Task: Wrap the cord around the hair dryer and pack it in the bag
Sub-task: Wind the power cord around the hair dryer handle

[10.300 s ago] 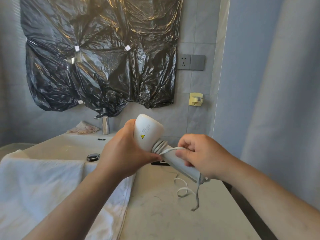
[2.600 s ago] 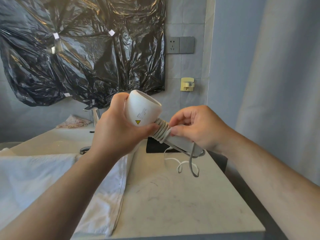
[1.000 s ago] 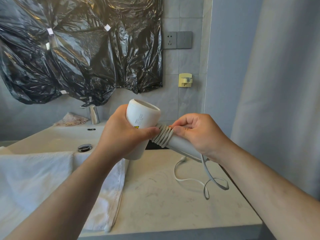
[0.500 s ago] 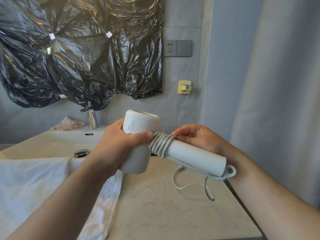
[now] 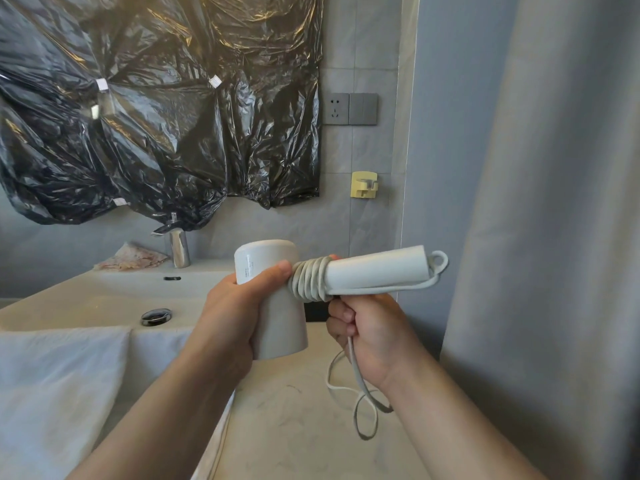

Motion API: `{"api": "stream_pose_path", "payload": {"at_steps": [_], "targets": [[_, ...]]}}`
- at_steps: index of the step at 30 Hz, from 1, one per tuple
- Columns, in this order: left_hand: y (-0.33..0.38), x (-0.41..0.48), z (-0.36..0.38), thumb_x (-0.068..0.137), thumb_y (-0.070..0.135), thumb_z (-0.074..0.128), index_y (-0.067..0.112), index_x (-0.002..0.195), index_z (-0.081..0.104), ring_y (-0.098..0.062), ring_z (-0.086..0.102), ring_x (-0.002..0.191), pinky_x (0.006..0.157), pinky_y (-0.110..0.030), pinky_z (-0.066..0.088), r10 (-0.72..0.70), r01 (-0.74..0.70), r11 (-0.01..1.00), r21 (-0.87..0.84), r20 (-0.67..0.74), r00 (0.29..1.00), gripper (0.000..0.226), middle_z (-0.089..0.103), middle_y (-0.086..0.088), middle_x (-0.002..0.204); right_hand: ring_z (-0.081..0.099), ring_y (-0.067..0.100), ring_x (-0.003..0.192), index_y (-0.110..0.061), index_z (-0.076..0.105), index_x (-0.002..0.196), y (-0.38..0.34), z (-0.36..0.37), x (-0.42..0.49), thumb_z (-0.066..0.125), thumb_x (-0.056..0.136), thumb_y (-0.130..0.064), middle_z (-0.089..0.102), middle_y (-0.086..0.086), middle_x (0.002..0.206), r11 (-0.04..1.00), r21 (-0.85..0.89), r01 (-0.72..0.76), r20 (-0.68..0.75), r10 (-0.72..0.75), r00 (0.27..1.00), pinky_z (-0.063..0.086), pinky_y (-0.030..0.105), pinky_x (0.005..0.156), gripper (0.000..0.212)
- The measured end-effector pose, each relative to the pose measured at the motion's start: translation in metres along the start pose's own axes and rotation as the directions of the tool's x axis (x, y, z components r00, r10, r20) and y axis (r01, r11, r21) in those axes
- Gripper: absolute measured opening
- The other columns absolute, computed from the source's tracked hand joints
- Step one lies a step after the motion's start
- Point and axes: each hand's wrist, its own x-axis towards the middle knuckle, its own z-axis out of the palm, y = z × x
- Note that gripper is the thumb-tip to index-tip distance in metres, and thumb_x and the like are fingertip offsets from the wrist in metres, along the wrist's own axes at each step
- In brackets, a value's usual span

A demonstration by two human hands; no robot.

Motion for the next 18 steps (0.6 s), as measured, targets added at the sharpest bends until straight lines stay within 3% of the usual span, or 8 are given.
{"api": "stream_pose_path", "payload": {"at_steps": [4,7,9,13,18], "targets": [[0.003,-0.004,0.004,0.075,0.034,0.08,0.007,0.102,0.069,-0.03,0.067,0.074,0.069,-0.05,0.058,0.044,-0.043,0.999,0.013,-0.084,0.995,0.039,0.073,-0.017,0.088,0.024,0.005,0.046,-0.014,0.059,0.091,0.0,0.005,-0.003,0.054,0.09,-0.003,0.037,-0.005,0.061,0.962,-0.226,0.151,-0.079,-0.173,0.982,0.015,0.018,0.04,0.012],[0.007,-0.004,0.009,0.075,0.035,0.081,0.01,0.099,0.068,-0.029,0.069,0.074,0.071,-0.056,0.059,0.047,-0.043,0.998,0.035,-0.12,0.992,0.037,0.074,-0.015,0.088,0.024,0.007,0.048,-0.012,0.059,0.092,0.0,0.004,-0.002,0.05,0.089,0.003,0.032,-0.001,0.063,0.943,-0.287,0.172,-0.119,-0.213,0.97,0.018,0.018,0.04,0.018],[0.006,-0.002,0.01,0.074,0.037,0.081,0.01,0.099,0.069,-0.027,0.069,0.072,0.068,-0.051,0.059,0.018,-0.016,1.0,0.014,-0.118,0.993,0.039,0.074,-0.014,0.086,0.026,0.007,0.048,-0.011,0.059,0.087,0.002,0.004,-0.003,0.048,0.089,0.006,0.031,0.001,0.064,0.943,-0.286,0.171,-0.129,-0.215,0.968,0.018,0.019,0.041,0.021],[-0.001,0.001,0.009,0.073,0.04,0.081,0.009,0.104,0.069,-0.027,0.07,0.071,0.064,-0.042,0.058,-0.044,0.04,0.998,-0.039,-0.122,0.992,0.046,0.075,-0.017,0.092,0.026,0.006,0.048,-0.014,0.056,0.081,0.006,0.004,-0.006,0.054,0.074,-0.003,0.033,-0.002,0.063,0.952,-0.248,0.181,-0.039,-0.196,0.98,0.013,0.023,0.045,0.013],[-0.009,0.002,0.009,0.07,0.041,0.083,0.008,0.106,0.069,-0.026,0.07,0.07,0.061,-0.04,0.058,-0.105,0.091,0.989,-0.115,-0.123,0.987,0.051,0.076,-0.017,0.092,0.026,0.004,0.051,-0.018,0.058,0.081,0.007,-0.005,-0.007,0.059,0.077,-0.011,0.036,-0.006,0.067,0.949,-0.264,0.173,0.093,-0.153,0.984,0.019,0.017,0.043,0.008]]}}
